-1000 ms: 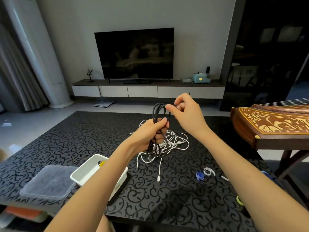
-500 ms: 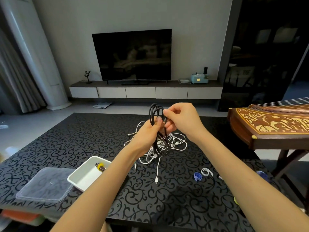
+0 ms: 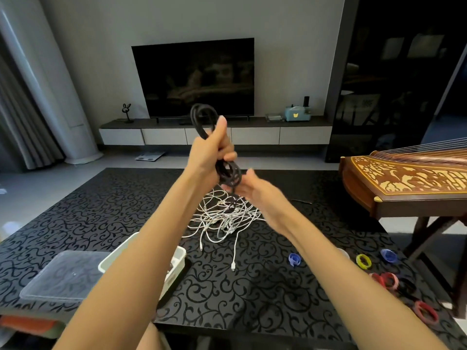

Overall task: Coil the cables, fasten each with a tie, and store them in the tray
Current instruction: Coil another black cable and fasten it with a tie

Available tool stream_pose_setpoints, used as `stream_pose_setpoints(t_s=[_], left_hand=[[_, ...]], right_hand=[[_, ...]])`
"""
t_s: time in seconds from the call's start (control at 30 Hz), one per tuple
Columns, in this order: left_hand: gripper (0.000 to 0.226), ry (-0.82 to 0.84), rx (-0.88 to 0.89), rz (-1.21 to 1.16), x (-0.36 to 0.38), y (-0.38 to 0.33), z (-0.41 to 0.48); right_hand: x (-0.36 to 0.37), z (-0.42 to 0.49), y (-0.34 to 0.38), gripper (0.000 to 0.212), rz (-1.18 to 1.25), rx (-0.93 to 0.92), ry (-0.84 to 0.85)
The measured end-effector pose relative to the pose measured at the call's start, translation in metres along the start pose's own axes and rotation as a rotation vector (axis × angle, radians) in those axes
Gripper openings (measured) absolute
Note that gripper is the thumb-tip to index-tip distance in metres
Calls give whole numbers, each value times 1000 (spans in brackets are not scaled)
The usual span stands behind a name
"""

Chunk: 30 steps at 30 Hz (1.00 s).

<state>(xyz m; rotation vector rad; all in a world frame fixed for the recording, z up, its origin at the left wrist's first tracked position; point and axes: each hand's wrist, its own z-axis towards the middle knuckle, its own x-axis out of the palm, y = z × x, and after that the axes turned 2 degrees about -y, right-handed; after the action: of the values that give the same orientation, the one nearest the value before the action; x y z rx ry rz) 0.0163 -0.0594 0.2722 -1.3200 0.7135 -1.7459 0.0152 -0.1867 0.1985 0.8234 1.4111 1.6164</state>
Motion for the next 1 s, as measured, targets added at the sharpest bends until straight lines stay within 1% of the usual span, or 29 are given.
stream_pose_setpoints(t_s=[0.03,0.1,0.2,0.27,0.37,0.43,0.5,0.53,0.57,0.6,0.63,0.67,0.73,0.8,0.83,0.97,1.0], left_hand=[[38,0,0,-45,4,-7,3],[39,-10,2,-112,12,-19,9],[41,-45,91,-152,16,-47,19],[41,-90,201,-80,12,-70,25],[39,-199,348,186,-5,-93,30],[39,-245,400,497,-21,-93,31],[39,-270,382,883,-36,-79,29],[39,-266,335,1012,-41,-69,27],[38,-246,267,1068,-46,-59,24],[38,-203,184,1049,-49,-49,19],[40,-144,88,950,-49,-39,14],[45,-85,-19,794,-49,-32,8],[59,5,-224,513,-47,-20,1],[63,75,-316,397,-47,-9,-5],[59,105,-335,374,-47,-5,-6],[25,242,-346,366,-49,7,-15],[21,290,-362,366,-50,8,-18]], right_hand=[[5,-1,-7,38,-38,-12,36],[16,-4,-16,21,-152,-29,36],[21,-7,-46,30,-229,-9,-21],[14,-14,-67,33,-240,23,-59],[-1,-19,-75,33,-187,37,-173],[-9,-16,-57,31,-145,-35,-248],[-12,-12,-25,26,-124,-152,-233],[-12,-8,-7,26,-126,-203,-193],[-12,-5,10,26,-160,-250,-146],[-11,-2,27,27,-223,-291,-101],[-9,2,40,26,-296,-326,-68],[-7,6,51,23,-373,-362,-56],[-3,15,64,16,-497,-426,-98],[2,23,68,11,-530,-453,-143],[5,26,68,9,-513,-452,-154],[14,34,64,11,-415,-433,-224],[15,35,65,10,-408,-440,-252]])
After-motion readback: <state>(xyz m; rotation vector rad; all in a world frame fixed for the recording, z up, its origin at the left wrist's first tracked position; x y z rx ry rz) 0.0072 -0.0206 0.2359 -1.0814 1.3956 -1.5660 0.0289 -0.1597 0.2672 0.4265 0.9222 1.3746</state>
